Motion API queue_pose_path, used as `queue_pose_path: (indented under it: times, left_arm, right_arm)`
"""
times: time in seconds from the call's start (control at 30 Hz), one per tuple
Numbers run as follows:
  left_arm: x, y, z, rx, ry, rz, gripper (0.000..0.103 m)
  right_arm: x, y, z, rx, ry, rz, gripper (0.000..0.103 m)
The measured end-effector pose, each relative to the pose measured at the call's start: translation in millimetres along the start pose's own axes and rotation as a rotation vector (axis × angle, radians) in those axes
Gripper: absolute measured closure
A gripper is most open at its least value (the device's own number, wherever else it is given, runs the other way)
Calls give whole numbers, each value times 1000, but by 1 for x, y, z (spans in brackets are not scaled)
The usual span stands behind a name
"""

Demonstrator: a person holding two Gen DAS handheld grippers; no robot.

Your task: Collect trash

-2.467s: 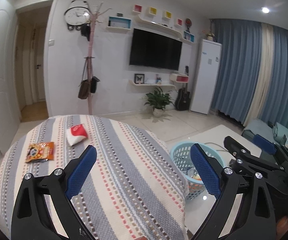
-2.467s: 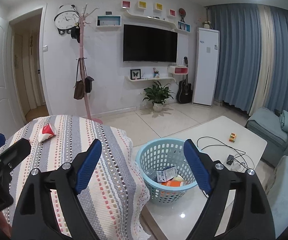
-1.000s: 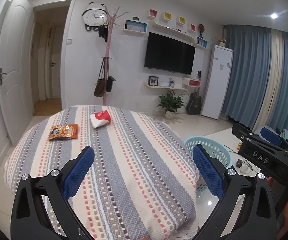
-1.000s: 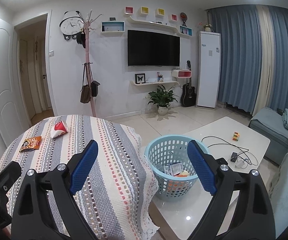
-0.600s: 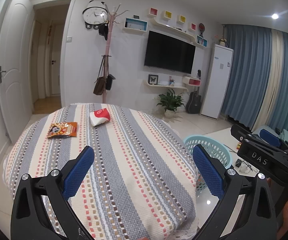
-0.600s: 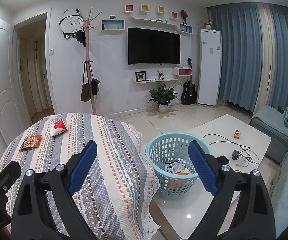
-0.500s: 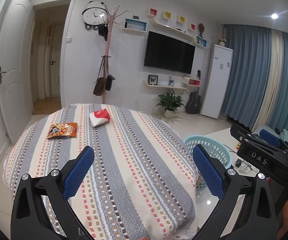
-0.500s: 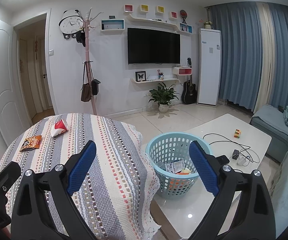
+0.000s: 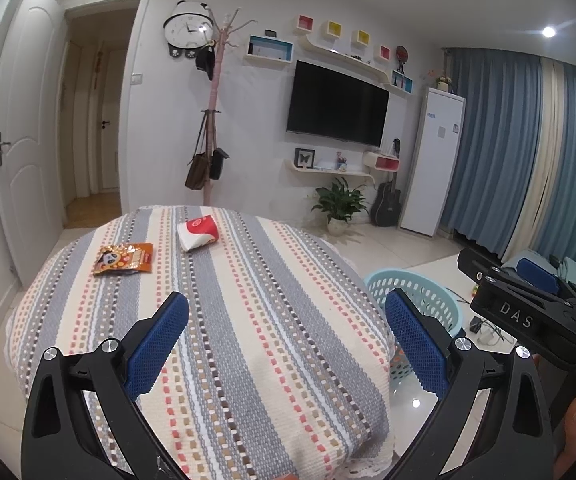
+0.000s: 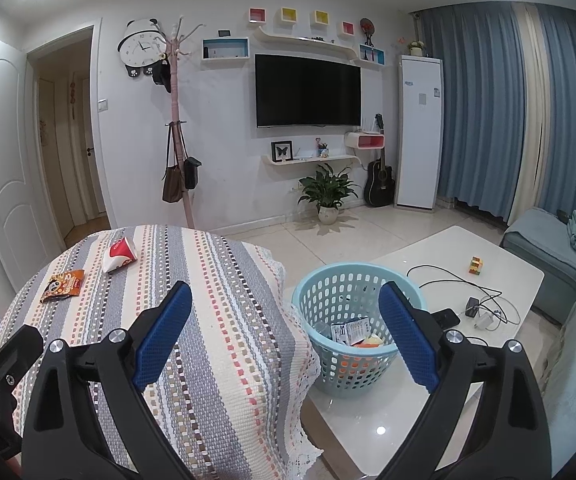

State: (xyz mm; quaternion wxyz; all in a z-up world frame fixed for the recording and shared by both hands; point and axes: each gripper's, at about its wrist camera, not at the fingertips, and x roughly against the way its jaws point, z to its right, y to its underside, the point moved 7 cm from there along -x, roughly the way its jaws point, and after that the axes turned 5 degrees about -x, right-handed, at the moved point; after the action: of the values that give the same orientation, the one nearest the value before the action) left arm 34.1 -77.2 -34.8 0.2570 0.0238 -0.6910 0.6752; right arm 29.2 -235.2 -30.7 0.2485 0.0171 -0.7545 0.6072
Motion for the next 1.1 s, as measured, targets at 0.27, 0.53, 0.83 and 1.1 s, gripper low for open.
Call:
queue_pose_path:
  times: [0.27, 0.53, 0.83, 1.1]
  left_arm:
    - [-2, 2, 0, 7, 4, -8, 8]
    - [-3, 5, 1, 8, 14, -16, 8]
    - [-3, 5, 1, 7, 14, -17, 8]
    - [-2, 5, -2, 9, 11, -15, 8]
  right_arm:
    - [0, 0, 2, -2, 1, -3, 13]
    - [-1, 0, 3, -9, 3, -8, 13]
    - [-2, 0, 3, -9, 2, -8, 13]
    - [-2, 0, 3, -10, 2, -8, 13]
